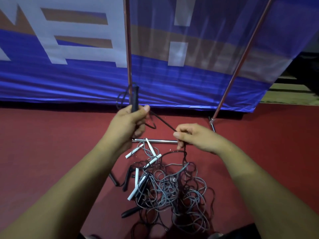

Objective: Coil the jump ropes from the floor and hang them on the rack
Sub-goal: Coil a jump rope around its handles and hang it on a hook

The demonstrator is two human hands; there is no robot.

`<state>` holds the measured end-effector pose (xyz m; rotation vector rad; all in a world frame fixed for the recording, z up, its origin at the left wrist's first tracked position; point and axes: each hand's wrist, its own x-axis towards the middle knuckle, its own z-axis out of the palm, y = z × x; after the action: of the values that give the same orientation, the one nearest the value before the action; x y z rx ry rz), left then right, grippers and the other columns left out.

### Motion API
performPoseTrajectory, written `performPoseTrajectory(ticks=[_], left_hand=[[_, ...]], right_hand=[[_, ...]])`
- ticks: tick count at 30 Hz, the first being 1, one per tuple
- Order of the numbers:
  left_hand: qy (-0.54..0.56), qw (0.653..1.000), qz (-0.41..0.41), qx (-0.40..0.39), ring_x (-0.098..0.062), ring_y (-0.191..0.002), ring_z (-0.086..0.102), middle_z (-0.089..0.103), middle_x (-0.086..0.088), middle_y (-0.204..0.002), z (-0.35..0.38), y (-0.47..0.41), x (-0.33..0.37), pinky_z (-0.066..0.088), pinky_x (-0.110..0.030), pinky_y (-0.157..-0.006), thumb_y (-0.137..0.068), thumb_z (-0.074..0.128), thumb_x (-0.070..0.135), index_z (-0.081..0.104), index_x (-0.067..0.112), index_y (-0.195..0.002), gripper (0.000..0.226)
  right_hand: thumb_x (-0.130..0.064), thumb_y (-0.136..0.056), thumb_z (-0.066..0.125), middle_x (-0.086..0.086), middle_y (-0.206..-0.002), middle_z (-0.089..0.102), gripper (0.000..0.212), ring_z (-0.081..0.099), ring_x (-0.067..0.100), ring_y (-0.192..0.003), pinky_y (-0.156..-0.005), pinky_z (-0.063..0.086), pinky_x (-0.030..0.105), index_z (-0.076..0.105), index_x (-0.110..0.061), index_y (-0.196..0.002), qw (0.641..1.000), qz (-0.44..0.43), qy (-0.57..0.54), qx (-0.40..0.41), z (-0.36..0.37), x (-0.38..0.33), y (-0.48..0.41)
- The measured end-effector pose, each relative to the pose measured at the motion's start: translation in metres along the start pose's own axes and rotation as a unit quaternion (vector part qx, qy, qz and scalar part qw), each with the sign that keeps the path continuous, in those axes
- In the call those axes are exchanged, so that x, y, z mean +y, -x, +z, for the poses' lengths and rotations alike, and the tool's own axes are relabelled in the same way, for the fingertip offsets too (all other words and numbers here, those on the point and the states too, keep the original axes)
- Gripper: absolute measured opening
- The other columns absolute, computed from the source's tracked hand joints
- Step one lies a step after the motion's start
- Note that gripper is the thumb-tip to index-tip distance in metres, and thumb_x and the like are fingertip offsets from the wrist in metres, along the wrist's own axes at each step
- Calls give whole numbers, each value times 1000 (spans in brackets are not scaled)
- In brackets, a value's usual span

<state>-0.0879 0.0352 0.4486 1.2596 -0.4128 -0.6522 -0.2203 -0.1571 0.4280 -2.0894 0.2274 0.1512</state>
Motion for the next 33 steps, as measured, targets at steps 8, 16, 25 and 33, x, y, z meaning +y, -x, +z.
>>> performPoseTrajectory(ticks=[8,16,25,33], left_hand=[[41,986,-69,149,-6,-34,42,52,2,-63,-39,-22,-11,23,-14,-31,-102,50,15,53,11,-87,16],[-219,976,-15,17,-9,-39,57,73,-15,-87,-1,4,-1,25,-17,-35,-99,55,10,65,16,-121,25],[-130,990,-27,-42,-9,-41,30,37,3,-54,20,3,-8,19,-17,-36,-96,61,15,50,15,-78,21],[45,993,-46,101,-7,-41,29,37,4,-58,-23,-13,4,20,-16,-31,-99,54,12,43,18,-74,28]], right_hand=[[-21,-95,63,-8,-68,71,18,53,21,-64,-63,44,39,68,-23,-78,991,76,77,81,-18,45,-3],[-20,-92,67,-7,-53,60,12,54,6,-50,-55,45,25,75,-15,-85,991,-9,55,118,-8,-4,9],[-26,-93,66,4,-62,64,16,59,11,-62,-67,47,30,70,-15,-82,995,-54,-16,79,-4,-14,8],[-23,-95,63,4,-80,72,15,56,5,-69,-72,42,23,70,-12,-88,995,82,57,9,-26,50,6]])
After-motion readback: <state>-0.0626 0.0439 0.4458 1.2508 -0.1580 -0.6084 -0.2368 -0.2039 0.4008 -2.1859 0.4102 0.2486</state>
